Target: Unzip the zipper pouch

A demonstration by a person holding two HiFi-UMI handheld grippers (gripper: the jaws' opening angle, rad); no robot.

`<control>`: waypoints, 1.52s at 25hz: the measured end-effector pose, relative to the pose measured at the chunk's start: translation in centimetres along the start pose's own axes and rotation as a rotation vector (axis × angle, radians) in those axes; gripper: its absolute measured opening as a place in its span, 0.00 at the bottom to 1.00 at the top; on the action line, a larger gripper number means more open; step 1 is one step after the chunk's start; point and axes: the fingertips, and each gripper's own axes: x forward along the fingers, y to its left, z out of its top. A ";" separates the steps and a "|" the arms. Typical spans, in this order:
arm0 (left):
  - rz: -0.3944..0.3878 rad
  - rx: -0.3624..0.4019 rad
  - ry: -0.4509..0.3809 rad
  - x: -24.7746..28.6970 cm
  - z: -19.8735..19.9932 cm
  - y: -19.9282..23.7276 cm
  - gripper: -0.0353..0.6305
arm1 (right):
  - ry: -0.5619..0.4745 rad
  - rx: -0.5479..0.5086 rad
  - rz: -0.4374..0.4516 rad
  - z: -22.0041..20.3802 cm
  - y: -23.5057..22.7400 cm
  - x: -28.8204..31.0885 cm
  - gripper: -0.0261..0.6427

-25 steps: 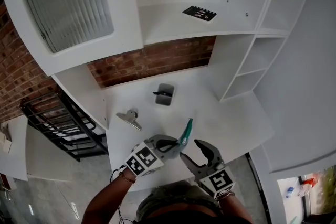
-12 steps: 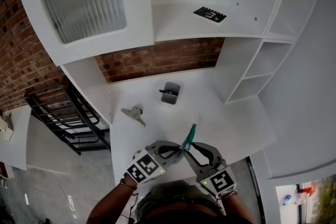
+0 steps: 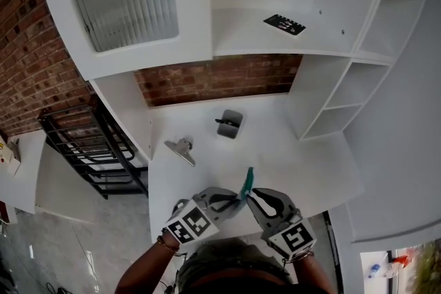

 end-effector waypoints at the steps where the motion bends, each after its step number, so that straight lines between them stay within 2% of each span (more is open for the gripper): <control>1: -0.003 0.004 0.001 -0.1 0.0 -0.2 0.07 | -0.002 0.018 0.006 0.0 0.0 0.0 0.13; 9: -0.006 0.034 0.010 -0.2 -0.3 -1.1 0.07 | 0.011 0.099 0.100 -0.7 0.7 -0.1 0.05; 12: 0.014 0.087 0.024 -0.4 -0.2 -1.2 0.07 | -0.006 0.222 0.161 -0.5 0.4 -0.4 0.05; 15: 0.003 0.154 -0.014 -0.2 0.6 -1.9 0.07 | -0.026 0.413 0.236 -0.4 -0.6 -0.7 0.05; 17: -0.010 0.179 -0.047 -0.1 1.2 -2.4 0.07 | -0.028 0.482 0.263 -0.4 -1.2 -0.8 0.05; 21: -0.013 0.216 -0.080 0.4 2.0 -3.1 0.07 | -0.019 0.501 0.289 -0.5 -1.8 -0.9 0.05; 27: 0.034 0.162 -0.099 0.8 2.0 -2.8 0.07 | -0.030 0.513 0.312 -0.3 -2.2 -1.2 0.05; 34: 0.060 0.243 -0.121 0.8 2.7 -3.6 0.07 | 0.034 0.504 0.277 -1.6 -3.0 -0.7 0.05; 38: 0.061 0.229 -0.153 0.3 2.8 -3.6 0.07 | 0.042 0.517 0.287 -1.9 -3.3 -0.5 0.05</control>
